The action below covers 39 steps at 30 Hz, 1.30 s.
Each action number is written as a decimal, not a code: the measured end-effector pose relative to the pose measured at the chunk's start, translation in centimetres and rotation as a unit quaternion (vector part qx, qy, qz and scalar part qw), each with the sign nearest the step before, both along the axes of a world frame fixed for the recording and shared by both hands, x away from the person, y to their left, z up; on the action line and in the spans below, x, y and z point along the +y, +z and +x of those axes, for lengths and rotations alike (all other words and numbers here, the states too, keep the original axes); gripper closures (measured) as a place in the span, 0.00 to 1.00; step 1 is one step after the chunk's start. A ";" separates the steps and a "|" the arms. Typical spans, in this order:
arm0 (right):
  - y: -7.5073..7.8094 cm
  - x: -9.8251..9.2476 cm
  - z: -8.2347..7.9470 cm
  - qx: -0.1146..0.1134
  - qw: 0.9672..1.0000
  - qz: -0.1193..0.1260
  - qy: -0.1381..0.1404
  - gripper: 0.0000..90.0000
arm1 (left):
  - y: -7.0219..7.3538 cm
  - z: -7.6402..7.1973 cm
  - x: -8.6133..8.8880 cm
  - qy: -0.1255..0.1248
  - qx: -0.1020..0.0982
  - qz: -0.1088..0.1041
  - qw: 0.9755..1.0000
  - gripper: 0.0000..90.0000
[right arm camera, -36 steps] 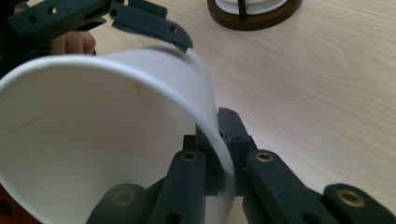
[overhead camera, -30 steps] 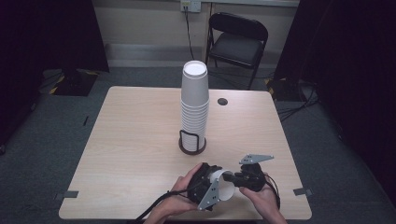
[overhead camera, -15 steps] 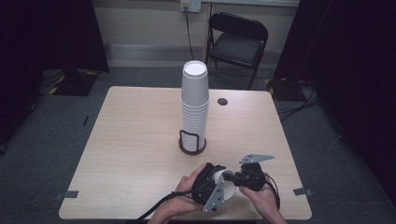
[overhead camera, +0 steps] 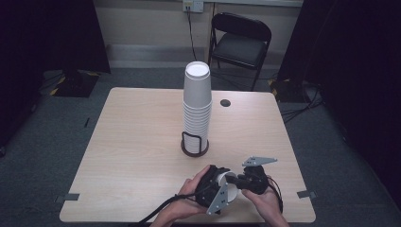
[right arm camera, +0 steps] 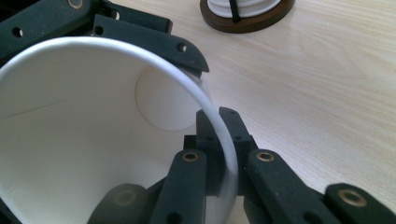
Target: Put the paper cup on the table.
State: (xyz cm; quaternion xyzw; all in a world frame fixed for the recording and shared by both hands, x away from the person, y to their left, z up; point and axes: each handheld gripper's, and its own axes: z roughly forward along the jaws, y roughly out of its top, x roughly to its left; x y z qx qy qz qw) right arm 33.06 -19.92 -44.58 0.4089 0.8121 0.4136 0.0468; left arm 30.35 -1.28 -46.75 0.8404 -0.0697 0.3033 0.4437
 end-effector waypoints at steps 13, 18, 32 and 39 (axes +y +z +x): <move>0.4 -0.7 -0.2 -0.007 0.999 0.028 -0.032 0.74 | 0.2 0.8 0.7 0.043 0.048 -0.048 0.997 0.10; 0.7 -0.9 -0.4 -0.025 0.998 0.043 -0.041 0.62 | 0.3 1.2 1.2 0.056 0.072 -0.066 0.994 0.10; 1.3 -2.8 -0.4 -0.075 0.990 0.084 -0.083 0.40 | 0.7 3.1 3.2 0.115 0.138 -0.110 0.978 0.10; 1.0 -3.5 -0.1 -0.072 0.988 0.087 -0.109 0.25 | 1.3 3.4 4.4 0.122 0.165 -0.138 0.969 0.10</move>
